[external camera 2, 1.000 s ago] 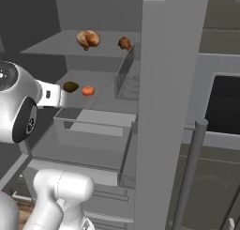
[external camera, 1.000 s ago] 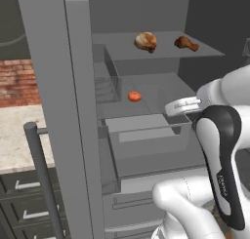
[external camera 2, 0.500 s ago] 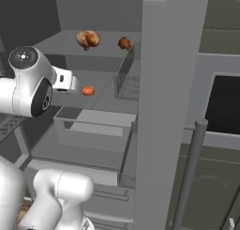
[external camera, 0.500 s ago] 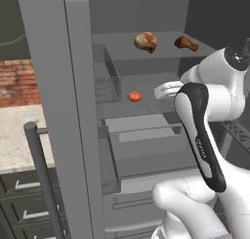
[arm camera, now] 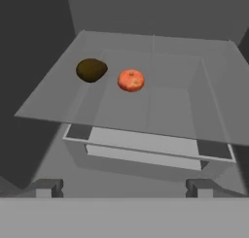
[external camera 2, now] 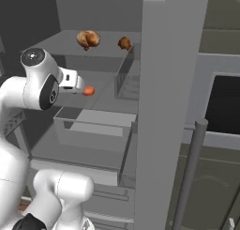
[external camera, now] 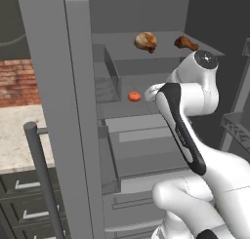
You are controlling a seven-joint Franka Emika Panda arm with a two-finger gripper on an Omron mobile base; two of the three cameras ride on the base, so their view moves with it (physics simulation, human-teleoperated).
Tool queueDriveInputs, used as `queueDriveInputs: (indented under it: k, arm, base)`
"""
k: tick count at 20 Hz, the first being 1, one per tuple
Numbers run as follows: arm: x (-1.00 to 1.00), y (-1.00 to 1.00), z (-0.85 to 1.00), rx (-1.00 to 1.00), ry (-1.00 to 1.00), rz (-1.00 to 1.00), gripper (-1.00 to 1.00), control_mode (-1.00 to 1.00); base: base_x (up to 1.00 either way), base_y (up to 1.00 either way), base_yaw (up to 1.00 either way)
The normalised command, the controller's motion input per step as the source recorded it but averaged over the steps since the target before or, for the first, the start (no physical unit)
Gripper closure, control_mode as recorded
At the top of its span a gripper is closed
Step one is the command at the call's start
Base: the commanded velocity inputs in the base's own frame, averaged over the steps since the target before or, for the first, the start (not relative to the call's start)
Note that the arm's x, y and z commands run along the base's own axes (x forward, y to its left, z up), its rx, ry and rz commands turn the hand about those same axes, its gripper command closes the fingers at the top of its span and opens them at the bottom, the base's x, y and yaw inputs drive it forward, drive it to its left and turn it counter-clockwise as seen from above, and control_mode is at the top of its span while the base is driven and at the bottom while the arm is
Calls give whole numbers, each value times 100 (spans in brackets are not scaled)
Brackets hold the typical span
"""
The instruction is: Gather the avocado and squash from the fridge and place them on a tray on the dining counter. Then gather the chicken drumsticks from the fridge and place them on the other tray.
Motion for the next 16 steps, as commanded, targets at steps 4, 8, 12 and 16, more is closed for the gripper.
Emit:
queueDriveInputs:
  k: [4, 8, 12, 16]
  arm:
    - [42, 9, -27, -2, 0, 0, -100, -100]
    - [28, 8, -20, -1, -1, -2, -100, -100]
    - [41, 6, -10, 0, 0, -3, -100, -100]
    - [50, 0, -1, 0, 0, -3, -100, -100]
  base:
    - [0, 0, 0]
    - [0, 0, 0]
    - [0, 0, 0]
    - [0, 0, 0]
